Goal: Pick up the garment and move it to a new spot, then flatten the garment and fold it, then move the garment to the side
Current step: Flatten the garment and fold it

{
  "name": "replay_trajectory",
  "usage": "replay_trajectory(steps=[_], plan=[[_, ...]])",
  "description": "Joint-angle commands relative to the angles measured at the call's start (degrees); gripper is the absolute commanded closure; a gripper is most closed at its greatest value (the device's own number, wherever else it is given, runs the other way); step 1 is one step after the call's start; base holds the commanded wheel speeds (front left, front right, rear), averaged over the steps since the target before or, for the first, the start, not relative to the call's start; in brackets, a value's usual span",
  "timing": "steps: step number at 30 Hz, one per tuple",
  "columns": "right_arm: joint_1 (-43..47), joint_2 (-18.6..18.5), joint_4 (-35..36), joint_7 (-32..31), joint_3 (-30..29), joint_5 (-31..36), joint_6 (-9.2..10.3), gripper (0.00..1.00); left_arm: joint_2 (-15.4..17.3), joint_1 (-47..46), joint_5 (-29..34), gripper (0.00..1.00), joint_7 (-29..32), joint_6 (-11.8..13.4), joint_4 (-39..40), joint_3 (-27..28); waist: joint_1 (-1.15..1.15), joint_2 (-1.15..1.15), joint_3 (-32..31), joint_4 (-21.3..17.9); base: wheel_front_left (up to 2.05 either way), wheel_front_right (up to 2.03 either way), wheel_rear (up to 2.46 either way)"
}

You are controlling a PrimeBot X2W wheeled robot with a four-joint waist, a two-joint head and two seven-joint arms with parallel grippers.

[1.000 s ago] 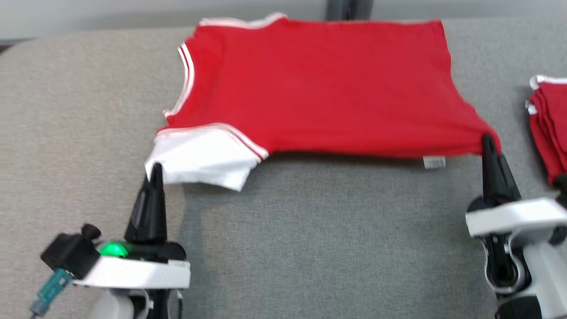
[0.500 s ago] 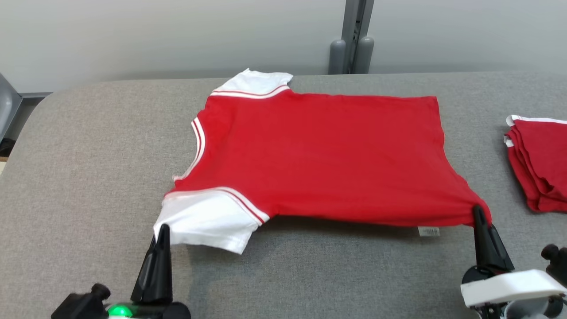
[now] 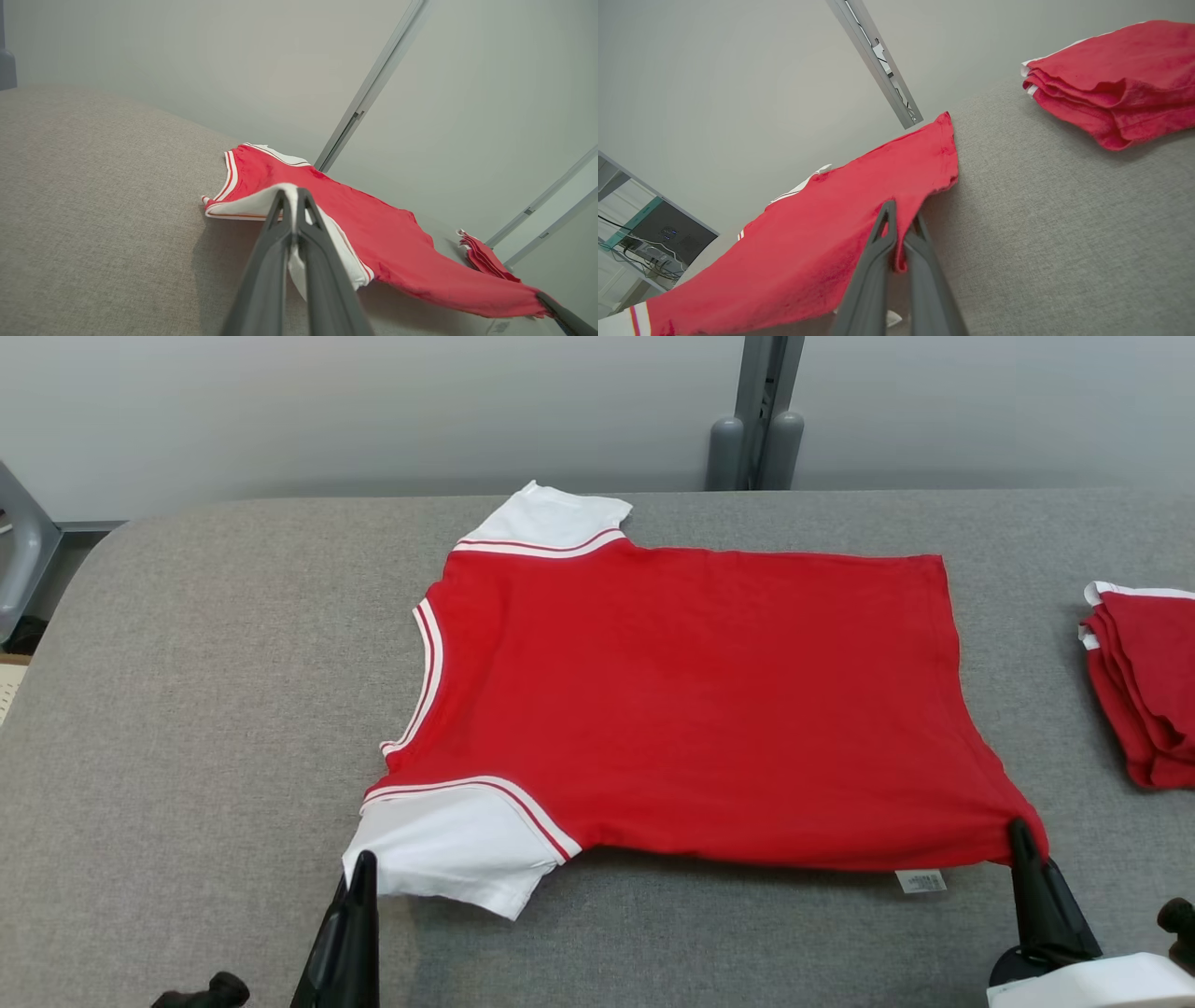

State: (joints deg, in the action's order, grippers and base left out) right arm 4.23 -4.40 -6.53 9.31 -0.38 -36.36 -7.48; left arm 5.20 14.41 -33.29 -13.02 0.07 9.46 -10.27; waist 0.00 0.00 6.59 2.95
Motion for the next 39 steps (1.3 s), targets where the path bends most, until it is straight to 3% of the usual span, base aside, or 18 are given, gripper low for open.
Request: replay_trajectory(steps=[1, 20, 25, 39], plan=[[0.2, -0.1, 0.1, -0.4, -0.1, 0.1, -0.03, 1.00, 0.2, -1.5, 0.3, 1.00, 0.0, -0.1, -0.4, -0.1, 0.00, 0.00, 0.0, 0.0, 0.00, 0.00, 0.00], [-4.5, 1.1, -7.6, -1.7, 3.2, -4.2, -0.03, 1.00, 0.5, -11.2, 0.9, 1.00, -0.7, -2.4, -10.6, -1.1, 0.00, 0.00, 1.2, -0.8, 0.00, 0.00, 0.00], [-7.8, 1.2, -9.9, -0.9, 3.7, -8.0, -0.03, 1.00, 0.4, -18.9, 1.4, 1.00, -1.0, -3.5, -16.3, -1.6, 0.00, 0.00, 2.8, -1.3, 0.00, 0.00, 0.00], [-19.4, 1.3, -18.3, 0.9, 5.1, -10.2, -0.03, 1.00, -1.0, -38.3, 0.9, 1.00, -2.1, -5.2, -36.1, 0.9, 0.00, 0.00, 8.8, -4.0, 0.00, 0.00, 0.00]])
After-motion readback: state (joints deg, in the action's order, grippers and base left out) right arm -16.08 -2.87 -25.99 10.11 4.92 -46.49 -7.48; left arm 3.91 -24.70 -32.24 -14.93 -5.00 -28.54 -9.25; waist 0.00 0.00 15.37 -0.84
